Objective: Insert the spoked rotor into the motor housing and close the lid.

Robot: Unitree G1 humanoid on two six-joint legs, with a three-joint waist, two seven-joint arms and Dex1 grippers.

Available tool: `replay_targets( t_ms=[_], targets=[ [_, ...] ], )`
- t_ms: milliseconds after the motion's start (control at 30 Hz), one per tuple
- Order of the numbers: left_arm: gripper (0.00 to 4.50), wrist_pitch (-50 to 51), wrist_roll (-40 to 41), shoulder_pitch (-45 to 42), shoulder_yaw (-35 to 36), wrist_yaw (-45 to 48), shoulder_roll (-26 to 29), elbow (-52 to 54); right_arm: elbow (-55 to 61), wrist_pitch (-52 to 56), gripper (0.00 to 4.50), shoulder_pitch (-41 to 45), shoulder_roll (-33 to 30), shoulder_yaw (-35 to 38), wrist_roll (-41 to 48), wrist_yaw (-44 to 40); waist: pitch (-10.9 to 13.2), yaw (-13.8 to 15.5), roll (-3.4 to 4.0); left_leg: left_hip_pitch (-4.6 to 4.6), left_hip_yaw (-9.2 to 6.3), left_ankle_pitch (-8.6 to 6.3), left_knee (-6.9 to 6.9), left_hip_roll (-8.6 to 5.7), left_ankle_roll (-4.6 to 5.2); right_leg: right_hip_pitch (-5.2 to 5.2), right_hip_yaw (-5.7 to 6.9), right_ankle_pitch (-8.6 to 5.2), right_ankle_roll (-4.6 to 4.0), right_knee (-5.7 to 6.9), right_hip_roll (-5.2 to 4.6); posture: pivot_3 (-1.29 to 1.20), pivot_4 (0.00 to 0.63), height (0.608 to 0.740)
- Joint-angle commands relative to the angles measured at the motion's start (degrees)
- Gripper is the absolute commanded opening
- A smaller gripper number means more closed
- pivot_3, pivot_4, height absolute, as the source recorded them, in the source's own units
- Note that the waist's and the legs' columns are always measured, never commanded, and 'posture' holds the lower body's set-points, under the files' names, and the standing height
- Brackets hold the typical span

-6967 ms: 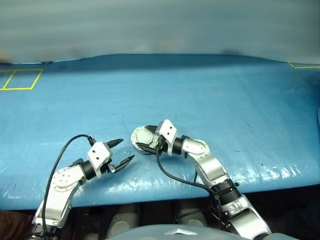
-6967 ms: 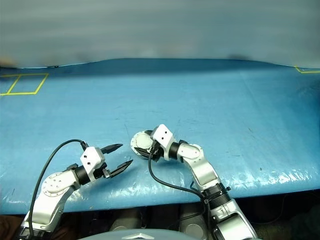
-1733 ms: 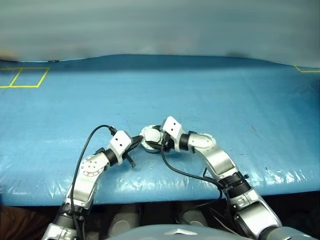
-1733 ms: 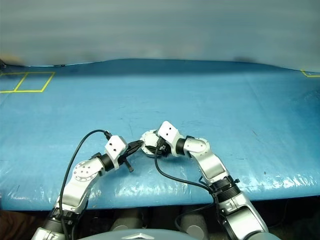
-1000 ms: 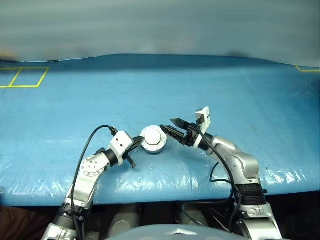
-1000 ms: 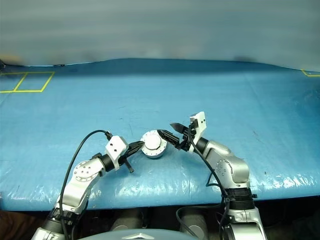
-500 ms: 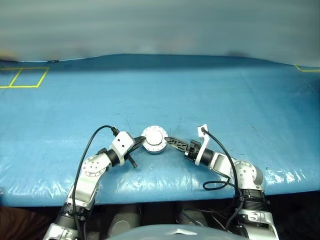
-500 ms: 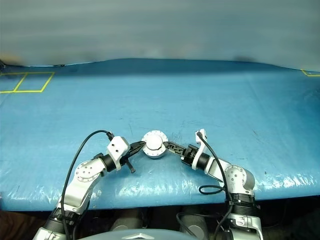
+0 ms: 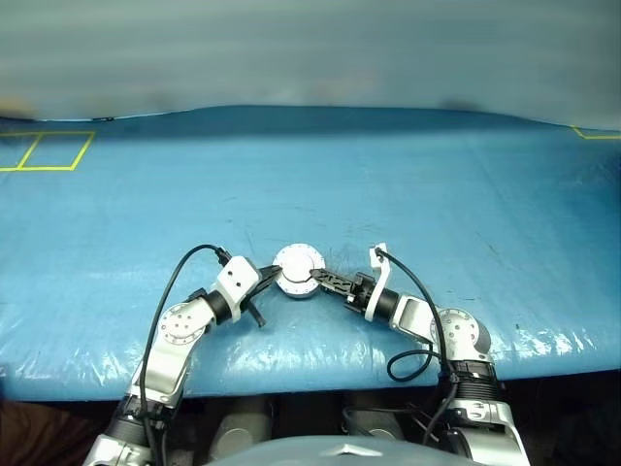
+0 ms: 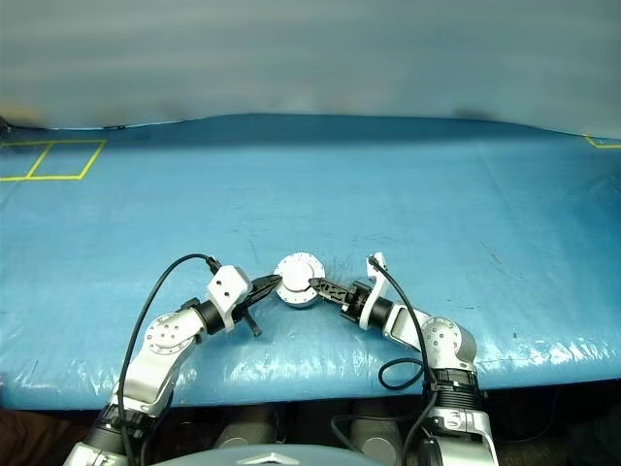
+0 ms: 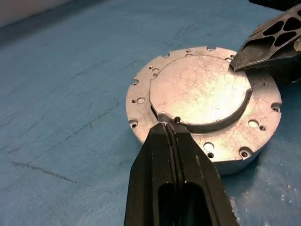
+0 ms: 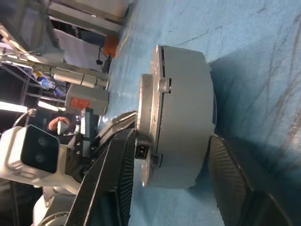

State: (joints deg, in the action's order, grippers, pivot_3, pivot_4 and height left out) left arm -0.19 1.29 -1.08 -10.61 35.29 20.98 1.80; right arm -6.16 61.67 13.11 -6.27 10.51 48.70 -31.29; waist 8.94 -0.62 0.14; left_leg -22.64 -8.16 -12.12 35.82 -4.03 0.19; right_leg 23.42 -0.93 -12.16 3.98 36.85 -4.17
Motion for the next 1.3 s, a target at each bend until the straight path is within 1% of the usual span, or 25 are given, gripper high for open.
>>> replay_targets(
  t_ms=[33, 67, 100, 333, 400, 500, 600, 633, 833, 900, 1000, 1033, 1100, 1133, 1200, 1300],
  targets=[
    [0.0, 0.61, -0.65, 0.81, -2.05, 0.8, -0.24, -1.28, 0.29, 0.42, 1.36, 0.09, 0.66, 0.49, 1.18, 0.22, -0.01, -0.06, 0.0, -0.01, 0.01, 0.0, 0.0, 0.0, 0.0, 0.01, -0.01, -0.01, -0.02, 0.0, 0.0, 0.0, 0.15, 0.74],
    [0.0, 0.57, -0.68, 0.86, -2.07, 0.81, -0.27, -1.35, 0.29, 0.52, 1.2, 0.06, 0.79, 0.68, 1.44, 0.28, -0.02, -0.06, 0.01, 0.02, 0.01, 0.01, 0.01, 0.0, 0.01, 0.0, -0.02, -0.04, -0.06, 0.0, 0.0, 0.0, 0.15, 0.74],
    [0.0, 0.55, -0.72, 0.88, -2.09, 0.84, -0.27, -1.4, 0.29, 0.57, 1.2, 0.05, 0.84, 0.74, 1.53, 0.36, -0.02, -0.06, 0.01, 0.02, 0.01, 0.01, 0.02, 0.0, 0.01, -0.01, -0.02, -0.11, -0.19, 0.0, 0.0, 0.0, 0.15, 0.74],
    [0.0, 0.47, -0.64, 0.83, -1.86, 0.73, -0.3, -1.42, -0.23, 0.13, 1.19, 0.3, 1.08, 0.72, 1.05, 1.21, -0.02, -0.06, 0.01, 0.01, 0.02, 0.02, 0.02, 0.0, 0.03, 0.0, -0.02, -0.1, -0.18, 0.01, -0.01, 0.0, 0.15, 0.74],
    [0.0, 0.77, 0.75, 0.99, -0.96, 0.5, -0.96, -0.95, -0.11, 0.0, 1.19, 0.36, 1.16, 1.09, 1.26, 1.33, -0.02, -0.06, 0.01, 0.01, 0.02, 0.02, 0.02, 0.0, 0.03, 0.0, -0.02, -0.11, -0.19, 0.01, -0.01, 0.0, 0.15, 0.74],
    [0.0, 2.44, 6.02, 1.78, 1.15, 1.06, -2.95, 1.18, 0.08, -0.03, 1.19, 0.6, 2.29, 3.45, 3.3, 2.26, -0.02, -0.12, 0.02, 0.0, 0.02, 0.02, 0.02, 0.0, 0.03, 0.01, -0.03, -0.11, -0.19, 0.0, -0.01, 0.0, 0.15, 0.74],
    [0.0, 5.76, 13.1, 2.44, 3.59, 0.75, -6.46, 4.41, 0.32, -0.37, 1.19, 1.02, 4.18, 7.31, 6.26, 4.38, 0.01, -0.15, 0.02, -0.12, 0.02, 0.02, 0.01, 0.0, 0.03, 0.11, -0.04, -0.09, -0.16, 0.01, -0.02, 0.0, 0.15, 0.74],
    [0.0, 6.86, 14.95, 2.53, 4.09, 0.46, -7.59, 5.43, 0.44, -0.68, 1.19, 1.24, 4.94, 8.81, 7.48, 5.32, 0.03, -0.14, 0.01, -0.21, 0.02, 0.03, 0.02, 0.0, 0.04, 0.18, -0.03, 0.02, 0.03, 0.01, -0.02, 0.0, 0.15, 0.74],
    [0.0, 12.17, 24.08, 3.85, 4.4, 1.71, -11.73, 9.42, 2.46, -1.96, 1.19, 2.32, 8.17, 14.42, 13.25, 9.89, 0.16, -0.36, 0.06, -0.36, 0.02, 0.02, 0.0, -0.01, 0.06, 0.32, -0.02, 0.05, 0.07, -0.02, -0.01, 0.0, 0.15, 0.74],
    [0.39, 13.89, 27.31, 4.38, 4.87, 1.73, -13.13, 10.1, 3.33, -2.39, 1.19, 2.83, 8.93, 15.89, 15.83, 10.86, 0.2, -0.63, 0.1, -0.36, 0.03, 0.02, -0.03, 0.0, 0.07, 0.34, -0.02, 0.04, 0.05, -0.02, -0.01, 0.0, 0.15, 0.74],
    [1.15, 16.1, 32.11, 5.05, 5.66, 1.76, -15.09, 11.08, 5.02, -2.9, 1.19, 3.28, 9.61, 17.09, 19.27, 11.98, 0.32, -0.97, 0.12, -0.37, 0.03, 0.01, -0.05, 0.01, 0.07, 0.35, -0.02, 0.03, 0.04, -0.02, 0.01, 0.0, 0.15, 0.74],
    [1.61, 16.9, 34.39, 5.25, 6.3, 1.59, -16.16, 11.36, 5.8, -3.13, 1.19, 3.47, 9.79, 17.4, 20.65, 12.31, 0.35, -1.02, 0.13, -0.37, 0.03, 0.01, -0.04, 0.02, 0.07, 0.35, -0.02, 0.03, 0.04, -0.02, 0.02, 0.0, 0.15, 0.74],
    [2.25, 18.88, 40.04, 5.48, 8.27, 1.06, -18.6, 11.57, 7.42, -3.58, 1.19, 3.89, 10.1, 17.84, 23.64, 13.0, 0.38, -1.08, 0.15, -0.37, 0.03, 0.01, -0.04, 0.03, 0.08, 0.35, -0.01, 0.03, 0.04, -0.03, 0.03, 0.0, 0.15, 0.74],
    [2.53, 19.56, 41.48, 5.51, 9.04, 0.68, -19.26, 11.46, 8.15, -3.72, 1.19, 3.98, 10.2, 17.79, 24.92, 13.42, 0.38, -1.08, 0.14, -0.38, 0.03, 0.01, -0.04, 0.03, 0.08, 0.35, -0.01, 0.03, 0.04, -0.03, 0.03, 0.0, 0.15, 0.74],
    [3.26, 21.13, 43.63, 5.37, 10.33, -0.34, -20.07, 11.18, 9.54, -3.64, 1.19, 3.93, 10.2, 17.08, 26.87, 14.23, 0.39, -1.12, 0.14, -0.39, 0.04, 0.01, -0.04, 0.03, 0.08, 0.35, -0.01, 0.03, 0.04, -0.03, 0.03, 0.0, 0.15, 0.74],
    [4.23, 25.21, 46.82, 4.55, 12.25, -4.74, -21.17, 10.4, 11.62, -3.37, 1.19, 3.64, 10.26, 15.41, 29.26, 15.63, 0.39, -1.15, 0.14, -0.39, 0.03, 0.01, -0.04, 0.03, 0.08, 0.34, 0.0, 0.03, 0.04, -0.03, 0.04, 0.0, 0.15, 0.74]
  ],
)
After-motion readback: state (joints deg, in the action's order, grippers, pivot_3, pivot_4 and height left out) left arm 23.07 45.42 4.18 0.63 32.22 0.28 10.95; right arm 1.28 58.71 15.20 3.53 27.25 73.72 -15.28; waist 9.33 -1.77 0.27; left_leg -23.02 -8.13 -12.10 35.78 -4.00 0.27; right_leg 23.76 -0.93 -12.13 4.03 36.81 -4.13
